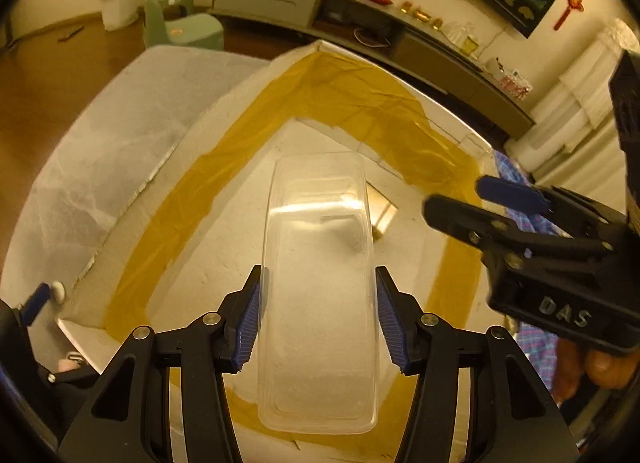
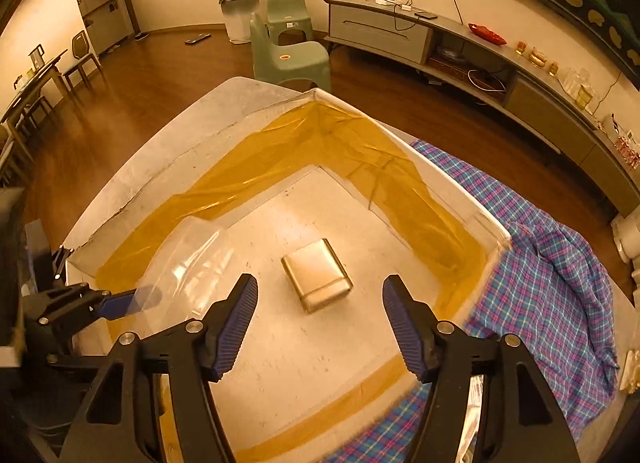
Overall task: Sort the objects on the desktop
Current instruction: 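Lower the clear plastic container into the box and open the left tool, then move both tools back over the items on the plaid sheet, then grasp the cream paper package with left tool while right tool grasps white charger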
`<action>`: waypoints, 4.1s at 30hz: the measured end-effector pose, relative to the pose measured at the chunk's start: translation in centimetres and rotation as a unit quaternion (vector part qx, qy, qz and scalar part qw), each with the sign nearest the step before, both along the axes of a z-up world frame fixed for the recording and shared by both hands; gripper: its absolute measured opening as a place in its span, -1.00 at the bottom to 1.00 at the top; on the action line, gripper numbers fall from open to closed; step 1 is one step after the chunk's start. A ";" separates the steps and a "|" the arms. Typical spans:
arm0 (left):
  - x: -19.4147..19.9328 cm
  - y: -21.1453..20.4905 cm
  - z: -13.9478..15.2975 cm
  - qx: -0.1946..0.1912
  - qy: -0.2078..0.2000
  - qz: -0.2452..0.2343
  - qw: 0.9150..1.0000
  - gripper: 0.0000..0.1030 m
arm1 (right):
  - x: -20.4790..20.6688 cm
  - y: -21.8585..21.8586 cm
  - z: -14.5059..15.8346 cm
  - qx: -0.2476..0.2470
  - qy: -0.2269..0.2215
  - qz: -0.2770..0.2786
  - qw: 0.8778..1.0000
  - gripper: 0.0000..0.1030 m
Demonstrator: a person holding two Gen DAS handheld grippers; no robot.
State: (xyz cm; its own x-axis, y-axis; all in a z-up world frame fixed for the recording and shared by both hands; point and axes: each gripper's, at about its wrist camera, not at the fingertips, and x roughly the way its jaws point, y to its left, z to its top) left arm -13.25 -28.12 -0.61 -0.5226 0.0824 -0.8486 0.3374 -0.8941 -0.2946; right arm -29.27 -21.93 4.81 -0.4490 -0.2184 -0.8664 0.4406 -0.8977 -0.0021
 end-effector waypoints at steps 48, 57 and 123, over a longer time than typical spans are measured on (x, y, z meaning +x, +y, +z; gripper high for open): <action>5.2 8.7 5.9 -0.101 0.062 -0.072 0.990 -0.25 | 17.0 12.2 4.0 -0.090 0.104 0.016 0.990 0.36; 5.6 16.4 5.8 -0.074 0.083 -0.147 0.983 -0.19 | 20.4 20.1 2.7 -0.087 0.121 -0.051 0.988 0.37; -2.5 21.0 -0.8 -0.028 0.034 -0.133 0.990 -0.56 | 16.0 22.6 -7.7 -0.096 0.017 0.006 0.995 -0.38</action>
State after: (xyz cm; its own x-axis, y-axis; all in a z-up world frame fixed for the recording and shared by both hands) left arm -15.78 -7.09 -1.44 -0.5451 0.1785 -0.8192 0.0695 -0.9641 -0.2563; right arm -13.22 0.69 -2.88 -0.4729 -0.3838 -0.7931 0.4545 -0.8774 0.1536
